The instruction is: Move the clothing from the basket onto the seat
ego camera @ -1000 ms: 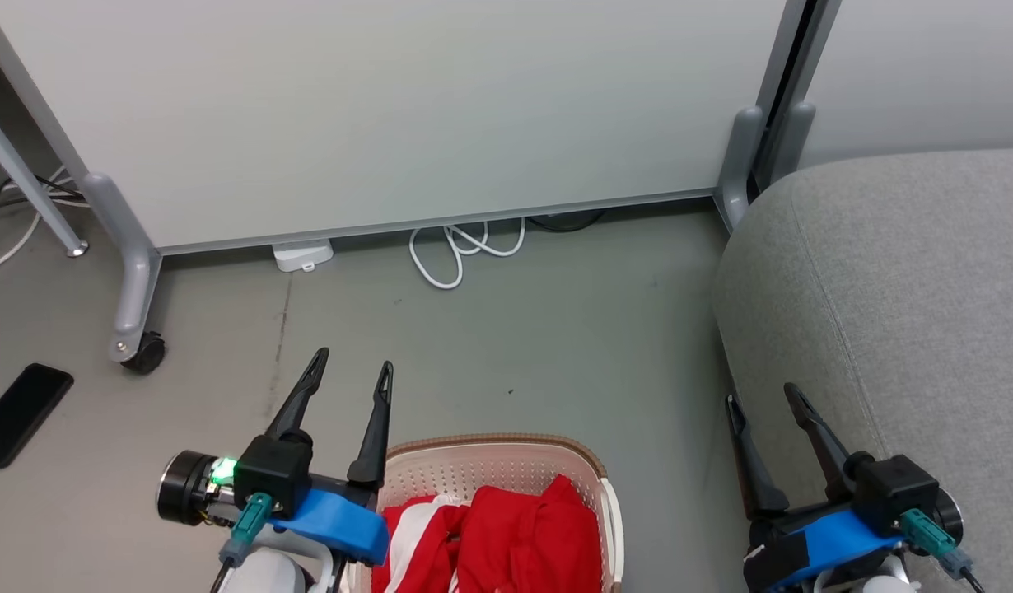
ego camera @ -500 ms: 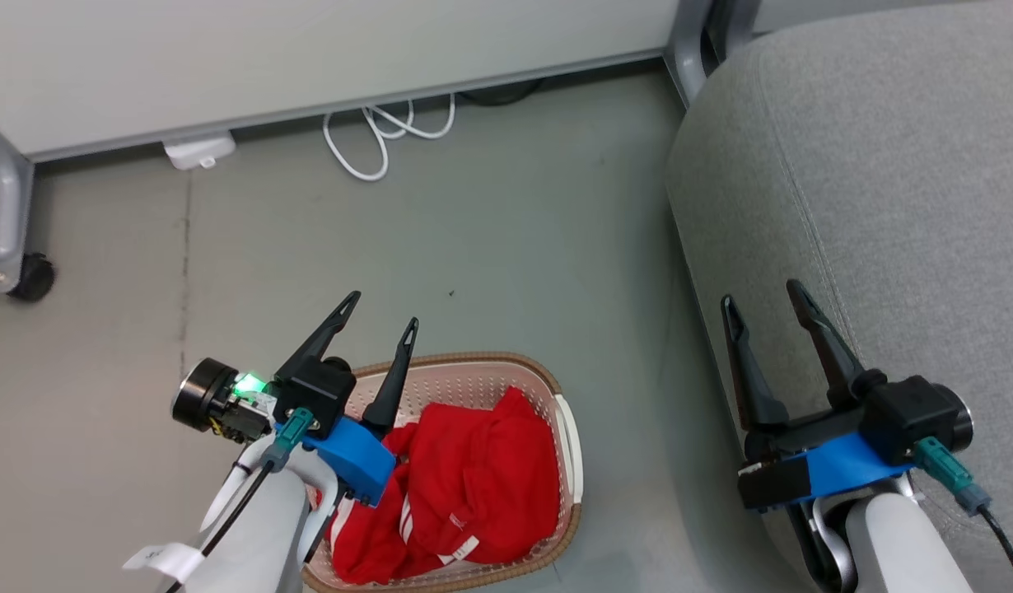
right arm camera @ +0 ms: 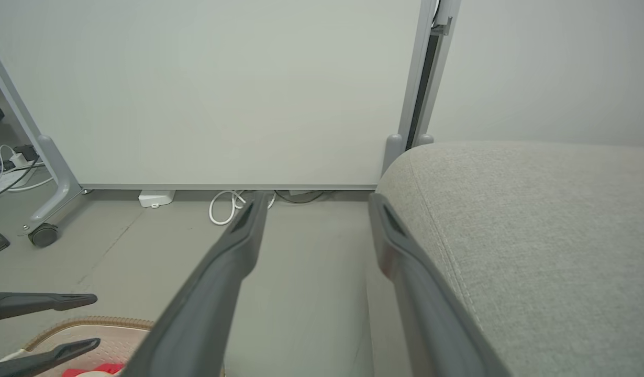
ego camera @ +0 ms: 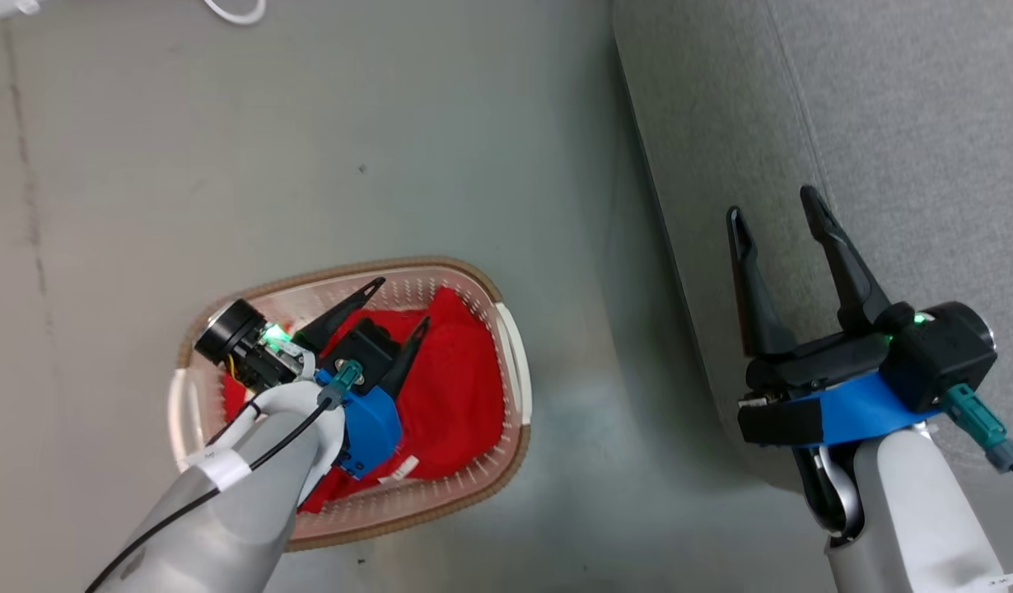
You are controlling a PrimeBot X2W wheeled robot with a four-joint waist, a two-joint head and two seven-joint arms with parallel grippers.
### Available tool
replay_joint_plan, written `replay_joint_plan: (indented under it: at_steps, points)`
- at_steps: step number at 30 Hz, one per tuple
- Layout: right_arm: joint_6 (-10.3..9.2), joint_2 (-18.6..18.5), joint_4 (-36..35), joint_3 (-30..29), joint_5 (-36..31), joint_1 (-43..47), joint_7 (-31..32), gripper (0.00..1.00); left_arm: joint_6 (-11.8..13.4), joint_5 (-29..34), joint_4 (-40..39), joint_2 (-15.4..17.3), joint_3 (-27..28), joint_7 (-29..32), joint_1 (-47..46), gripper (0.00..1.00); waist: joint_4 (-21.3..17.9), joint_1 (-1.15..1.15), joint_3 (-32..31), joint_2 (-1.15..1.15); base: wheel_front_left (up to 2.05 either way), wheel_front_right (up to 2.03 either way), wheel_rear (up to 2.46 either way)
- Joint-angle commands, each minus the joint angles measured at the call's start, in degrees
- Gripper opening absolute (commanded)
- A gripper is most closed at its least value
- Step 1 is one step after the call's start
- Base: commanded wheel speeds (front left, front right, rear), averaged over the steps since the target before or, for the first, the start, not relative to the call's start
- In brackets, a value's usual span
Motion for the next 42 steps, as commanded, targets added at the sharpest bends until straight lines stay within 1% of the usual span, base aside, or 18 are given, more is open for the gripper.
replay_joint_plan:
  at_steps: [1, 9, 12, 16, 20, 24, 28, 31, 35, 42]
  points:
    - [0.11, -0.1, -0.6, 0.0, -0.5, -1.3, -0.2, 1.00, 0.0, -0.3, 1.5, 0.4, -1.3, -0.2, -1.7, 1.00, -2.2, -0.01, 3.8, 0.00, 0.00, 0.00, 0.00]
    - [0.11, -0.1, -3.7, 1.1, 0.1, -3.9, -0.2, 1.00, 0.0, -2.3, 13.8, 0.1, -12.8, -0.1, -8.4, 1.00, -4.3, -0.01, 10.9, 0.00, 0.00, 0.00, 0.00]
    - [0.07, -0.1, -4.9, 1.2, 0.3, -4.4, -0.2, 1.00, 0.0, -4.0, 17.1, -0.8, -17.4, 1.1, -9.4, 1.00, -4.7, -0.01, 12.9, 0.00, 0.00, 0.00, 0.00]
    - [0.07, -0.1, -5.8, 0.9, 0.3, -4.4, -0.2, 1.00, 0.0, -7.0, 19.1, -1.0, -22.6, 2.7, -11.0, 1.00, -5.0, -0.01, 15.2, 0.00, 0.00, 0.00, 0.00]
    - [0.07, -0.1, -6.7, 0.7, 0.4, -4.8, -0.2, 1.00, 0.0, -10.5, 20.0, -0.7, -26.8, 6.4, -11.8, 1.00, -5.2, -0.01, 17.0, 0.00, 0.00, 0.00, 0.00]
    - [0.07, -0.1, -7.8, 0.5, 0.6, -4.9, -0.2, 1.00, 0.0, -13.7, 19.9, -0.2, -29.2, 10.0, -12.0, 1.00, -5.3, -0.01, 18.6, 0.00, 0.00, 0.00, 0.00]
    - [0.07, -0.1, -8.6, 0.4, 0.9, -5.0, -0.2, 1.00, 0.0, -14.7, 20.0, 0.9, -30.5, 13.5, -12.8, 1.00, -5.4, -0.01, 20.2, 0.00, 0.00, 0.00, 0.00]
    - [0.07, -0.1, -9.3, 0.5, 1.1, -5.2, -0.2, 1.00, 0.0, -15.3, 19.8, 1.3, -31.0, 14.9, -13.0, 1.00, -5.7, -0.01, 21.3, 0.00, 0.00, 0.00, 0.00]
    - [0.07, -0.1, -10.6, 0.2, 1.2, -4.8, -0.2, 1.00, 0.0, -16.8, 19.2, 1.4, -31.2, 15.2, -13.5, 1.00, -5.6, -0.01, 22.9, 0.00, 0.06, 0.06, 0.06]
    - [0.07, -0.1, -12.1, 0.3, -0.5, -4.2, -0.2, 1.00, 0.0, -19.4, 18.6, 0.9, -31.3, 13.7, -14.2, 1.00, -3.4, -0.01, 24.4, 0.00, 0.13, 0.13, 0.13]
